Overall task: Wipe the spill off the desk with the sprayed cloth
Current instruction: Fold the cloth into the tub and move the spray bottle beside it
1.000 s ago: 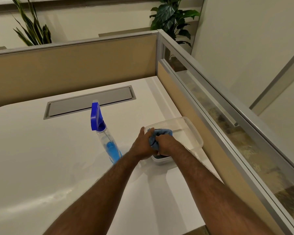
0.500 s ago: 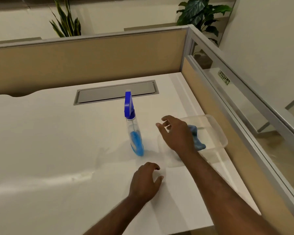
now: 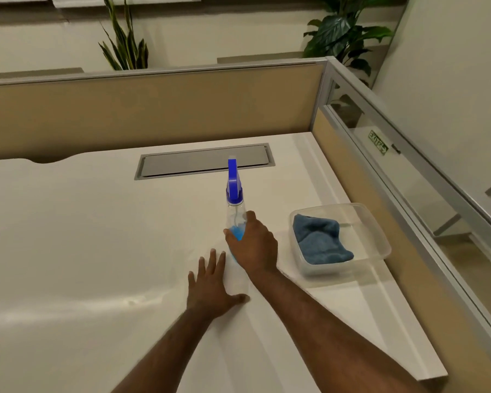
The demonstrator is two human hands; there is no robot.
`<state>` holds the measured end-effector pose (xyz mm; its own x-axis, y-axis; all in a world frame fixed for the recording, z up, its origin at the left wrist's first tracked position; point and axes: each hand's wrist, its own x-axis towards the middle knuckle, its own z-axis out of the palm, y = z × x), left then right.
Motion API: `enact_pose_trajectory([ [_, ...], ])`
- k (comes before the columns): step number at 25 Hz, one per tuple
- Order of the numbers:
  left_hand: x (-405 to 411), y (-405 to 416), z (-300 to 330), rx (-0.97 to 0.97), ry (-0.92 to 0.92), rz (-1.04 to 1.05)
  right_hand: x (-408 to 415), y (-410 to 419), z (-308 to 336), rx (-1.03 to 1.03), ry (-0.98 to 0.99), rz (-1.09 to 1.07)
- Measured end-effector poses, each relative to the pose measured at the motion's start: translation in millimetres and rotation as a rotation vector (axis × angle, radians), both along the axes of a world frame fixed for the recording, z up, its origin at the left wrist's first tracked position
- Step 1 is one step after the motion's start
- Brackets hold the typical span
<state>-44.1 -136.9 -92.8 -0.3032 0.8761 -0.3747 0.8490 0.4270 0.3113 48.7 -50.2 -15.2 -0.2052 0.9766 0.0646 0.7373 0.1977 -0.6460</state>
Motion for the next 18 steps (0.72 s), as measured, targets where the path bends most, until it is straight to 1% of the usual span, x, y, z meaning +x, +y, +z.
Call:
enact_pose_trajectory([
  [3,-4.3,-0.8,-9.1,-0.008,-0.016,0.004,11.2,1.9,5.6,0.026,0.005,-0.024],
  [5,-6.1,0.0,-12.0,0.018,-0.013,0.014,27.2,5.5,16.9,0.081,0.033,-0.085],
  [9,-4.7,0.4,-11.2,0.060,-0.029,0.018,79.8,21.4,52.6,0.194,0.154,-0.212],
  [11,-4.7,-0.1,-9.3,0.072,-0.030,0.021,112.2,30.3,68.8,0.292,0.191,-0.274],
  [14,-4.2,0.4,-7.3,0.067,-0.018,0.007,157.3,44.9,80.0,0.413,0.158,-0.353],
  [18,-2.9,-0.8,-7.3,0.074,-0.023,0.009,200.1,59.5,72.2,0.411,0.104,-0.429],
])
